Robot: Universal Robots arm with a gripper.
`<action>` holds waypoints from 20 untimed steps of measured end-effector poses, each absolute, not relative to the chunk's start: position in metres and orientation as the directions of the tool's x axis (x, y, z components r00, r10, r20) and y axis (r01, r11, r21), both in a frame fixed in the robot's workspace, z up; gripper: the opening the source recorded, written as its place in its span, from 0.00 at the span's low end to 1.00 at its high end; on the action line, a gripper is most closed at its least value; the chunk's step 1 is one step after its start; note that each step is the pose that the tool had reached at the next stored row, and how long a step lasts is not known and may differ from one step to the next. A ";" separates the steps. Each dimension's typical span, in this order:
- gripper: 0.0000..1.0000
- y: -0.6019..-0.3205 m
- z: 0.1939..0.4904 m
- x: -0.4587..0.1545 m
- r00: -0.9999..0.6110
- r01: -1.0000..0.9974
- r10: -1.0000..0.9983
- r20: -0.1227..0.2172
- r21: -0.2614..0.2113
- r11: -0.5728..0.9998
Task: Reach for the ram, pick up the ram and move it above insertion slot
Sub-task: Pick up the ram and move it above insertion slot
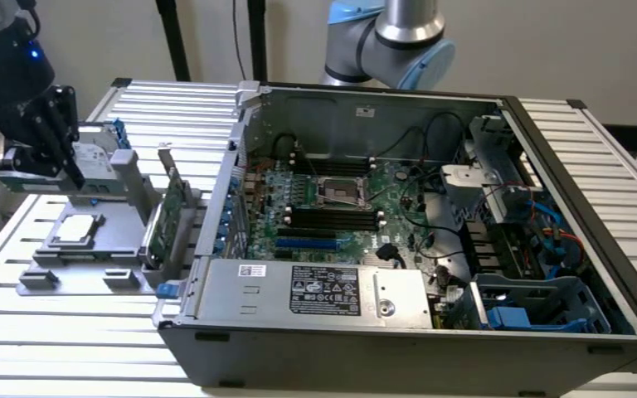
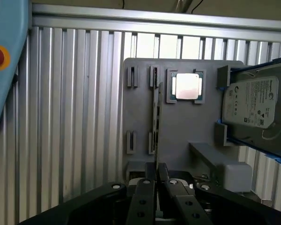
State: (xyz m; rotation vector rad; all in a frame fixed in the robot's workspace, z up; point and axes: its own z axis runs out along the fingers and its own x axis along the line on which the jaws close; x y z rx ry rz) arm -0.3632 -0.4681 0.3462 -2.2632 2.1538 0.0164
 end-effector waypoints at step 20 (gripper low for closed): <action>0.14 -0.447 0.372 -0.330 0.050 -0.999 -0.999 -0.021 -0.005 -0.049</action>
